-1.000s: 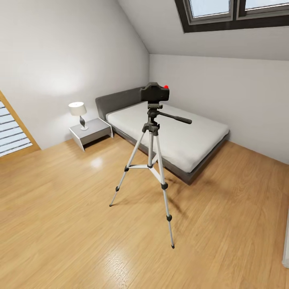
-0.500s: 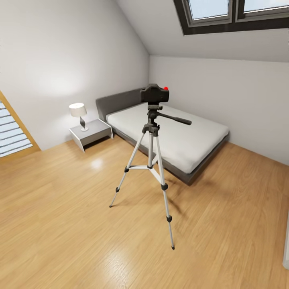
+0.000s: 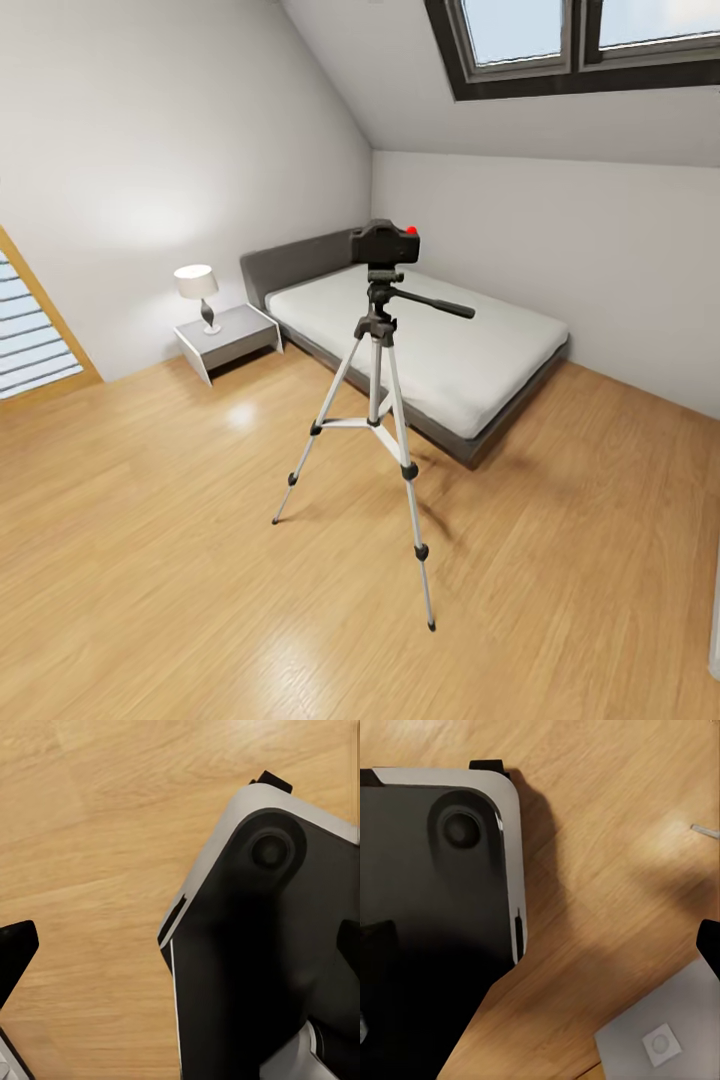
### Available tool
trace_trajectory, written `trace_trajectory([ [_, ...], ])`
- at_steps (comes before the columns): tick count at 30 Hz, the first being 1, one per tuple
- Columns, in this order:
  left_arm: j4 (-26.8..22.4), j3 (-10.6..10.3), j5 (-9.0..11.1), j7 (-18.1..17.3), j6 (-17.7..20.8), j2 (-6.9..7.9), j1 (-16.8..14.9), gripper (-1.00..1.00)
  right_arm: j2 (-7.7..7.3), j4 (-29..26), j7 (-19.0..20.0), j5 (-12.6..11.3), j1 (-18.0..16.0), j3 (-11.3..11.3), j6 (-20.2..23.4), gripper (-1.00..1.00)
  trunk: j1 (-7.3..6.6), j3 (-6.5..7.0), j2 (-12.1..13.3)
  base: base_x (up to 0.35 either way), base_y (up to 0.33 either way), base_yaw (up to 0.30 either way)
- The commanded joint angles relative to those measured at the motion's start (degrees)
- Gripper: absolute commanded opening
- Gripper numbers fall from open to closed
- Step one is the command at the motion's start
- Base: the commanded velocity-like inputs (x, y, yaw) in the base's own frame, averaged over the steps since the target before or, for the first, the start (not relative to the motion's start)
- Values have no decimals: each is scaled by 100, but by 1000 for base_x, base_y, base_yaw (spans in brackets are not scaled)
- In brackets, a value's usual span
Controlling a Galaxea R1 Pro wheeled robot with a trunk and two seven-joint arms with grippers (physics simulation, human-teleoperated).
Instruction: Attach the digital camera to the camera tripod in the bedroom.
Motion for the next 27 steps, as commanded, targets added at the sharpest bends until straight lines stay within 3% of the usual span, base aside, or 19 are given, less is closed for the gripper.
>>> trace_trajectory([
  [1, -9, -46, 44, 22, -2, 0, -1, 100, -1, 18, 28, -51, -8, 28, -36, 100, 3, 0, -10, 0, 0, 0],
  [27, -1, -36, 42, 22, -2, 4, -1, 100, 0, 13, 27, -51, -8, 27, -40, 100, 3, 239, -10, 0, 0, 0],
])
